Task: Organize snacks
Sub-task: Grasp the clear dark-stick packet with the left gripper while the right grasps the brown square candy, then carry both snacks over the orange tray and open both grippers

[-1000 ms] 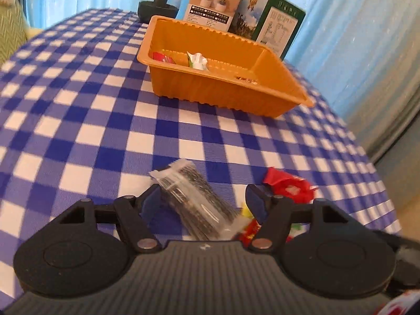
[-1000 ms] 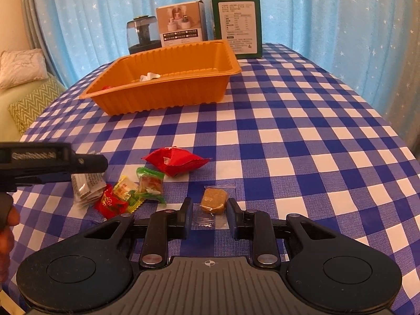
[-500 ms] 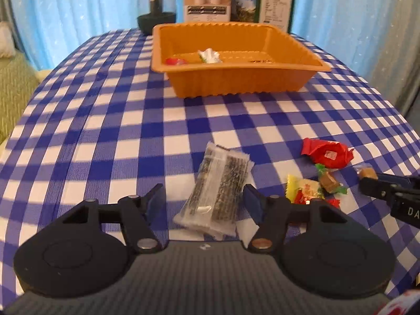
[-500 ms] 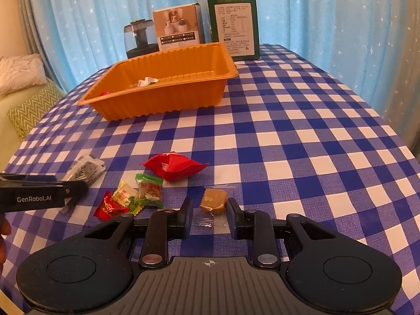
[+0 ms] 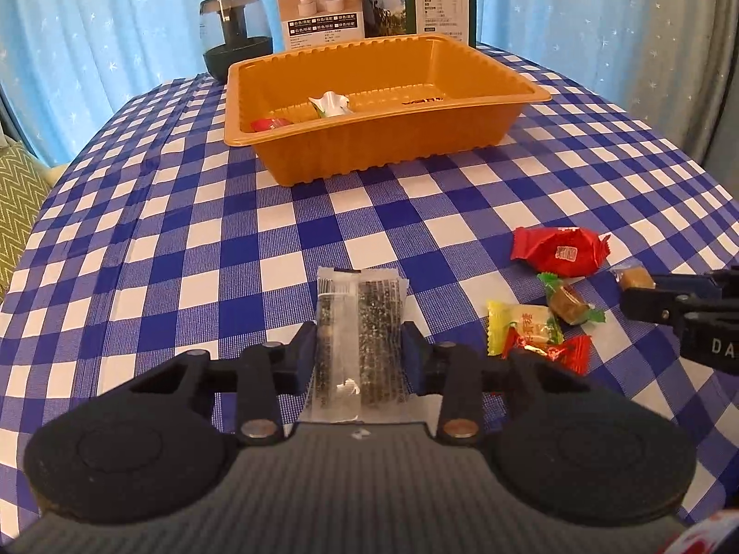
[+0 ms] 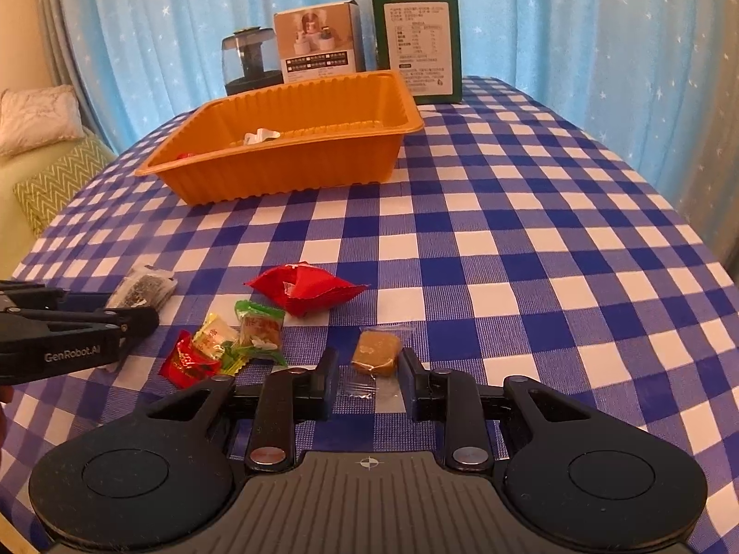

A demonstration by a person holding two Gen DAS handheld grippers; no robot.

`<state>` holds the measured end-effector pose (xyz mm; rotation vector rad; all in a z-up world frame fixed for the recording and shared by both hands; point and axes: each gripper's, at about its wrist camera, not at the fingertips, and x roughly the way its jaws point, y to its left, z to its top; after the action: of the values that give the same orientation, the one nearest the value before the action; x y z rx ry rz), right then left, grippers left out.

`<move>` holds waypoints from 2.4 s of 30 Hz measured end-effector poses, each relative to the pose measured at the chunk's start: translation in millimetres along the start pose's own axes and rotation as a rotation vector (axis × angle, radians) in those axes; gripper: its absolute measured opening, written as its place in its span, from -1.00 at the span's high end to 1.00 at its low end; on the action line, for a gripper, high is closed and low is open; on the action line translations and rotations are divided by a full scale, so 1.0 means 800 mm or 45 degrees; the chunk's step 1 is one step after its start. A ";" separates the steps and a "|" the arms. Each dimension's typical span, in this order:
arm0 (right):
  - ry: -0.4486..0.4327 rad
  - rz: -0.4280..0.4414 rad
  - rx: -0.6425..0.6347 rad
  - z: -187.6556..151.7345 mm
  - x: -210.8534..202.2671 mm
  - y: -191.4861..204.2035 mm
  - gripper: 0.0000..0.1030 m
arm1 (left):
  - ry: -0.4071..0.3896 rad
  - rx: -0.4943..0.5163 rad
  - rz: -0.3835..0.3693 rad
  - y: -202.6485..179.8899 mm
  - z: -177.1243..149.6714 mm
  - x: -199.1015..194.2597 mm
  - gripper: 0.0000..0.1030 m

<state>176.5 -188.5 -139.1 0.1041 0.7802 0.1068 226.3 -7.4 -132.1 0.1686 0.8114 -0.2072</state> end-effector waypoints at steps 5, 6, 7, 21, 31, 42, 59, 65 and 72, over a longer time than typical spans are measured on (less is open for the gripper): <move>-0.010 -0.028 -0.021 0.003 0.006 0.002 0.45 | -0.004 -0.019 -0.007 0.003 -0.001 -0.001 0.32; -0.013 -0.030 -0.014 0.003 0.007 0.002 0.45 | -0.005 -0.024 -0.009 0.004 -0.001 -0.001 0.32; -0.014 -0.031 -0.008 0.004 0.008 0.000 0.44 | -0.005 -0.029 -0.010 0.004 -0.001 -0.001 0.32; -0.028 -0.087 -0.090 0.005 0.010 0.010 0.59 | -0.013 -0.044 0.001 0.001 -0.002 -0.005 0.34; -0.135 -0.010 -0.087 0.023 -0.013 0.013 0.59 | -0.092 -0.094 -0.024 0.001 0.011 -0.034 0.34; -0.214 0.036 -0.112 0.057 -0.035 0.013 0.59 | -0.152 -0.111 -0.050 -0.005 0.033 -0.056 0.34; -0.303 0.105 -0.040 0.149 -0.017 -0.011 0.58 | -0.289 -0.103 -0.046 0.008 0.112 -0.052 0.34; -0.301 0.124 -0.036 0.179 0.011 -0.009 0.58 | -0.317 -0.122 -0.048 0.017 0.144 -0.035 0.34; -0.268 0.138 -0.053 0.205 0.048 -0.003 0.58 | -0.313 -0.142 -0.048 0.023 0.170 -0.004 0.34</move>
<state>319.5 -194.2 -50.4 0.1159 0.5619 0.2111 323.8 -19.8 -36.6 0.0217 0.5797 -0.2125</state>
